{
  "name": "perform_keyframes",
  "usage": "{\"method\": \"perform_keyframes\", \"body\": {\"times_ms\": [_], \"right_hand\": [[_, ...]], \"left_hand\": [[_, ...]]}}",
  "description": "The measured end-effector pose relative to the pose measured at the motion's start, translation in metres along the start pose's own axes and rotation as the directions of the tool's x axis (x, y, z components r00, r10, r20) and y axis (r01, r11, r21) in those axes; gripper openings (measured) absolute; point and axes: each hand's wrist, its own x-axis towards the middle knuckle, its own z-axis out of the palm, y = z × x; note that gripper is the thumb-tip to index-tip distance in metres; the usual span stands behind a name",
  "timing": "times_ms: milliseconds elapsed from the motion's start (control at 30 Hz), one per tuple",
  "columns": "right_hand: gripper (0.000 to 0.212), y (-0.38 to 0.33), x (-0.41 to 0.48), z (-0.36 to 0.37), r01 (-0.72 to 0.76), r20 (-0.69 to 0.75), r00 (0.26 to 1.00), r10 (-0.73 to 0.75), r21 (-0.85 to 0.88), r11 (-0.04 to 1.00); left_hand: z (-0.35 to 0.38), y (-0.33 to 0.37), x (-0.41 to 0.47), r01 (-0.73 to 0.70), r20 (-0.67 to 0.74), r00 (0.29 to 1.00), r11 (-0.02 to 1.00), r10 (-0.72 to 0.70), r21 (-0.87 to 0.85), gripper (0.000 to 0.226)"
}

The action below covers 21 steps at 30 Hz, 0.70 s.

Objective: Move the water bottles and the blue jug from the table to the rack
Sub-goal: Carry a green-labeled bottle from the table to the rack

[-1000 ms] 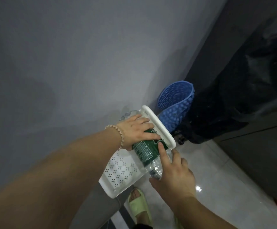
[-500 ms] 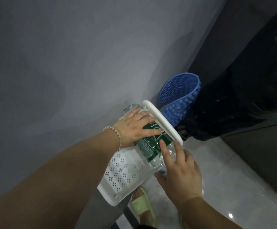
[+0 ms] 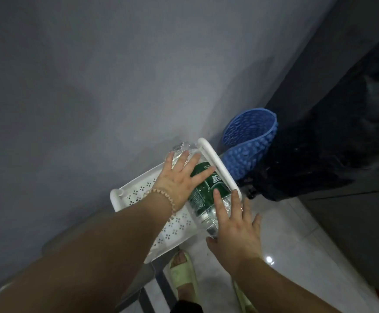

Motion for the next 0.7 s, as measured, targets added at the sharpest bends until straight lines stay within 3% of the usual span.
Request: {"method": "perform_keyframes", "body": {"times_ms": [133,267,433,600,700], "right_hand": [[0.115,0.012,-0.004,-0.018,0.100,0.036,0.994,-0.100,-0.013,0.995],[0.102,0.023,-0.017,-0.045,0.331,-0.010,0.943,-0.332,-0.051,0.942],[0.103,0.042,-0.048,-0.088,0.560,-0.041,0.821,-0.570,-0.138,0.817],[0.098,0.031,-0.093,-0.106,0.671,-0.019,0.728,-0.685,-0.183,0.718],[0.100,0.004,-0.141,-0.105,0.761,-0.011,0.629,-0.777,-0.195,0.619]], "left_hand": [[-0.015,0.041,-0.037,0.180,0.025,0.983,0.983,-0.179,-0.041,0.110],[-0.043,0.088,-0.074,0.365,0.023,0.931,0.929,-0.364,-0.057,0.097],[-0.088,0.144,-0.126,0.688,0.014,0.720,0.711,-0.694,-0.149,0.093],[-0.122,0.186,-0.207,0.814,0.010,0.550,0.533,-0.835,-0.233,0.092],[-0.139,0.212,-0.271,0.883,0.024,0.433,0.419,-0.901,-0.213,0.093]]}}
